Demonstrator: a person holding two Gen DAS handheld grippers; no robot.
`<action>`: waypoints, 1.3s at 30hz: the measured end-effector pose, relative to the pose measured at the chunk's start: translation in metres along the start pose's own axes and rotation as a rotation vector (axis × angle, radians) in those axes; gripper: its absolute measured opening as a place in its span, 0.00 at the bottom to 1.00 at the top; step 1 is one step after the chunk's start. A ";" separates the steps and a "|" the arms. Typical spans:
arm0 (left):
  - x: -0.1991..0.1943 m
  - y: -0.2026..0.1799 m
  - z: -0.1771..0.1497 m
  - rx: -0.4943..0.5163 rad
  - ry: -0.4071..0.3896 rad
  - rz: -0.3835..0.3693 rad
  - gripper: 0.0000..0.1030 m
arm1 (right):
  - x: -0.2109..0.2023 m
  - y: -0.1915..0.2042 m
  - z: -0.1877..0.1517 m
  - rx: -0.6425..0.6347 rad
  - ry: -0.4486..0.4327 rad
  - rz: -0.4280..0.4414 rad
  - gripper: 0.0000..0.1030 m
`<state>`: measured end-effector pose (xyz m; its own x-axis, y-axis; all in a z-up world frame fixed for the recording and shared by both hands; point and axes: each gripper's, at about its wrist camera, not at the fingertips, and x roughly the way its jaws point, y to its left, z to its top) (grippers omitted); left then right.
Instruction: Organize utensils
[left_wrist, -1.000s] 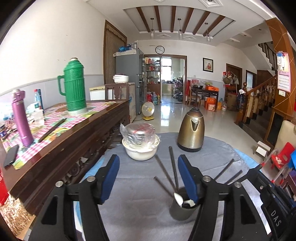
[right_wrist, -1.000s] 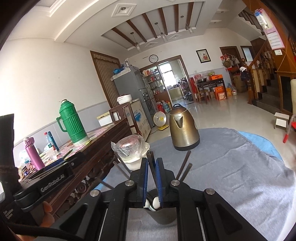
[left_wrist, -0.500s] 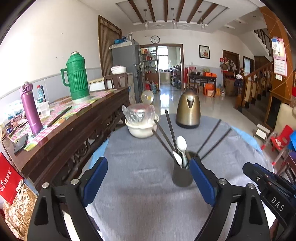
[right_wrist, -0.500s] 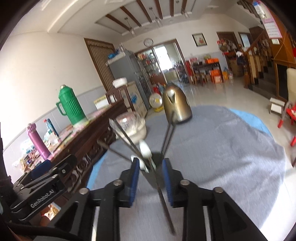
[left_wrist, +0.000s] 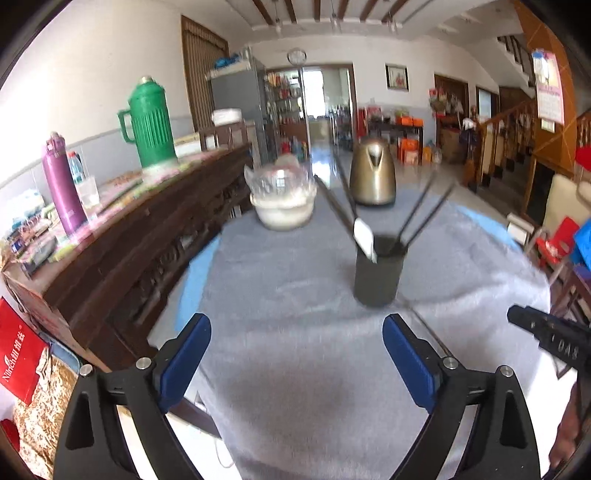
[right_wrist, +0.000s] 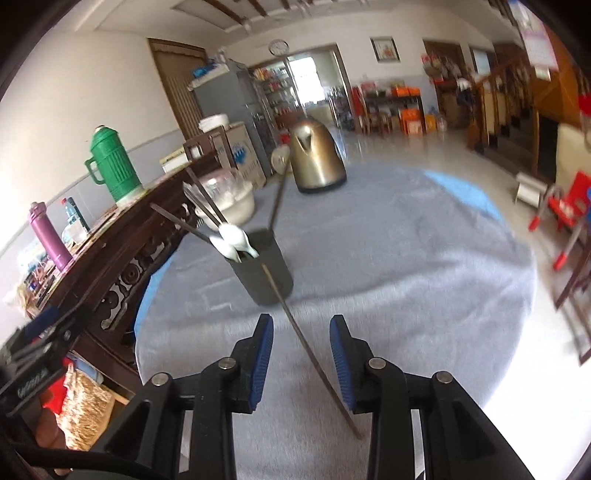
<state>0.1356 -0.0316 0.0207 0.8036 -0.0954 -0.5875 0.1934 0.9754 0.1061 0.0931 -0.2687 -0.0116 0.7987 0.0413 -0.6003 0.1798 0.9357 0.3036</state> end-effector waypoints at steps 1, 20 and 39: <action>0.006 -0.001 -0.004 0.001 0.022 -0.003 0.91 | 0.009 -0.007 -0.004 0.016 0.026 0.003 0.34; 0.077 -0.017 -0.067 -0.026 0.287 -0.099 0.91 | 0.094 -0.049 -0.069 0.046 0.429 -0.024 0.33; 0.089 -0.021 -0.064 0.004 0.281 -0.114 0.91 | 0.054 -0.030 -0.101 -0.153 0.325 -0.177 0.07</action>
<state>0.1670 -0.0479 -0.0846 0.5895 -0.1448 -0.7947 0.2760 0.9607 0.0297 0.0734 -0.2591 -0.1278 0.5354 -0.0391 -0.8437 0.1906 0.9787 0.0756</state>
